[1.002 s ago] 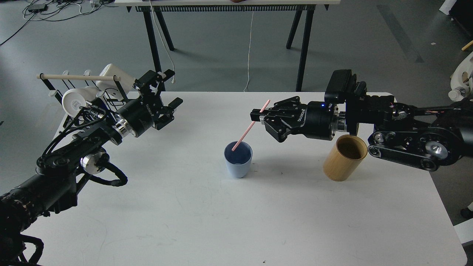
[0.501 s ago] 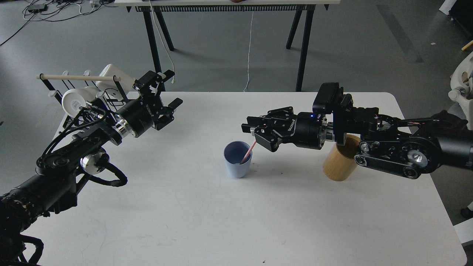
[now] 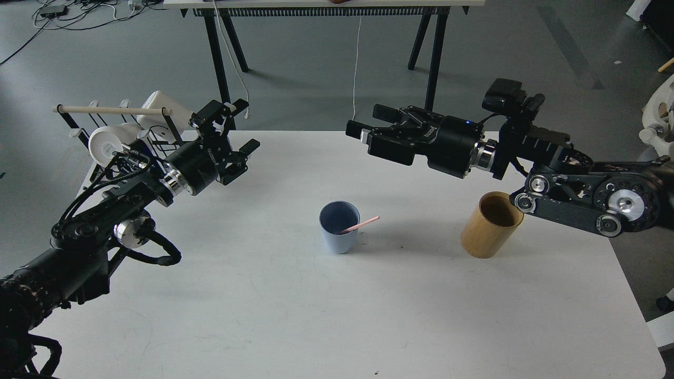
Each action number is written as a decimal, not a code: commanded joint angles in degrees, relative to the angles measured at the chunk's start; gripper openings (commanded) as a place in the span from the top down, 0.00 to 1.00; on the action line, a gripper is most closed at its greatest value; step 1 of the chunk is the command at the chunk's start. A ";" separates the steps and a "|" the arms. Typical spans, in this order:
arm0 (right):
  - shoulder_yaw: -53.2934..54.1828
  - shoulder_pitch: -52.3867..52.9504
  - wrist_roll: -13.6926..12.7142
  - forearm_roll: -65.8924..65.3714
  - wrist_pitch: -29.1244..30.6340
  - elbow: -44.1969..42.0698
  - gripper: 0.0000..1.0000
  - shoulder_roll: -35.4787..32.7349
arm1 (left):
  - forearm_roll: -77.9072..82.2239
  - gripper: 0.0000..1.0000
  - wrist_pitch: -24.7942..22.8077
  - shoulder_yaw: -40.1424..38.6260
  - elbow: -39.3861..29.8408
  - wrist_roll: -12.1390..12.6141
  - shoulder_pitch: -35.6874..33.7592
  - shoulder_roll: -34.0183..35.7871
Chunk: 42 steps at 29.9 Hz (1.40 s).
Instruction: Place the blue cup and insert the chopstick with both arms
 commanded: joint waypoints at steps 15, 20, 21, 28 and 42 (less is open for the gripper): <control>30.30 -22.70 0.00 55.07 30.33 0.28 0.01 -6.45 | -3.24 0.01 0.00 -16.42 -3.59 -0.01 -0.04 3.02; 33.91 -28.86 0.00 57.01 43.98 -1.66 0.01 -5.31 | -6.67 0.01 0.00 -16.60 -3.58 -0.01 -0.04 5.66; 34.17 -29.39 0.00 57.01 45.74 -1.75 0.01 -5.04 | -7.11 0.01 0.00 -16.60 -3.58 -0.01 -0.04 5.92; 33.56 -30.18 0.00 56.93 45.90 -2.80 0.01 -4.34 | -7.38 0.01 0.00 -16.77 -3.58 -0.01 -0.22 6.45; 37.95 -33.08 0.00 56.93 45.90 -4.03 0.01 -2.76 | -7.46 0.01 0.00 -17.39 -3.67 -0.01 -1.27 6.28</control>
